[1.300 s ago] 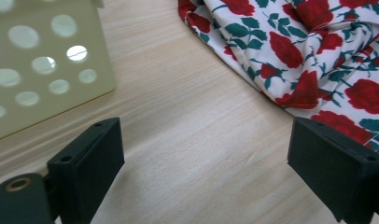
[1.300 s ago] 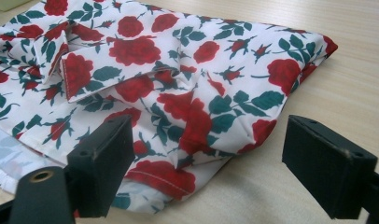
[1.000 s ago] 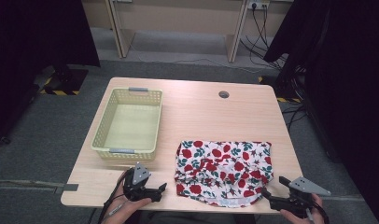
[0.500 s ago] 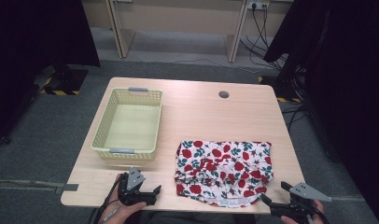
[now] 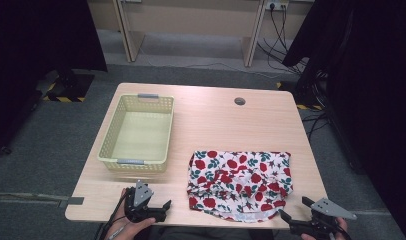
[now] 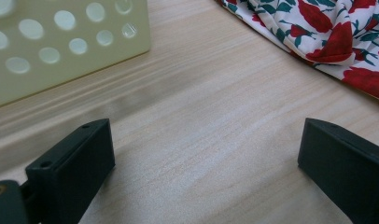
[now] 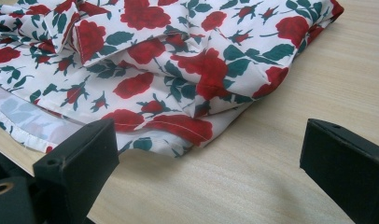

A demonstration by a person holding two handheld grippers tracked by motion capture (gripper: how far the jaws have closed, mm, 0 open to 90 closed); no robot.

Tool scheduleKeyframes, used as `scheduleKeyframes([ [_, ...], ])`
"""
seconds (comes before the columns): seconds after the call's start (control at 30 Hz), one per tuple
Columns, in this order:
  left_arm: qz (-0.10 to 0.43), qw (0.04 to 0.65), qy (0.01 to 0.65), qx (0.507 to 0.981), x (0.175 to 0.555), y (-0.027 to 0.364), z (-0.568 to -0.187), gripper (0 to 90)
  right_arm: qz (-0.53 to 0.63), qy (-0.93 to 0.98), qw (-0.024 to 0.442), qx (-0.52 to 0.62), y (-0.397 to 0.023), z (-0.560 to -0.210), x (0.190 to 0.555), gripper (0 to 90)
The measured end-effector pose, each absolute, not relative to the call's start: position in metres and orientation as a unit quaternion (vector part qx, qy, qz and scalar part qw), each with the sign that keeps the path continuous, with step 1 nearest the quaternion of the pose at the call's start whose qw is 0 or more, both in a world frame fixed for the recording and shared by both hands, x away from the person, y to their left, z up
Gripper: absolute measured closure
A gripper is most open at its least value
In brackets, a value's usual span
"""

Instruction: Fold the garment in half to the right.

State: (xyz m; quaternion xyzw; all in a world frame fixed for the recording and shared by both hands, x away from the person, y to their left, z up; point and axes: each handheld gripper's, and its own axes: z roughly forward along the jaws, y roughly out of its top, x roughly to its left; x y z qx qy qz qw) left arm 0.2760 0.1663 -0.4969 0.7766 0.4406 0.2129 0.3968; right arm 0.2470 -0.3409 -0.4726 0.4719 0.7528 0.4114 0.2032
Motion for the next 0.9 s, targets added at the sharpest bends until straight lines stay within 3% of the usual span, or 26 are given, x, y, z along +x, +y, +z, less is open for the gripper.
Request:
scheduleKeyframes([
  [0.9, 0.211, 0.391, 0.445, 0.778, 0.275, 0.165, -0.496, 1.2, 0.435, 0.729, 0.217, 0.482, -0.331, -0.459, 0.260, 4.6],
])
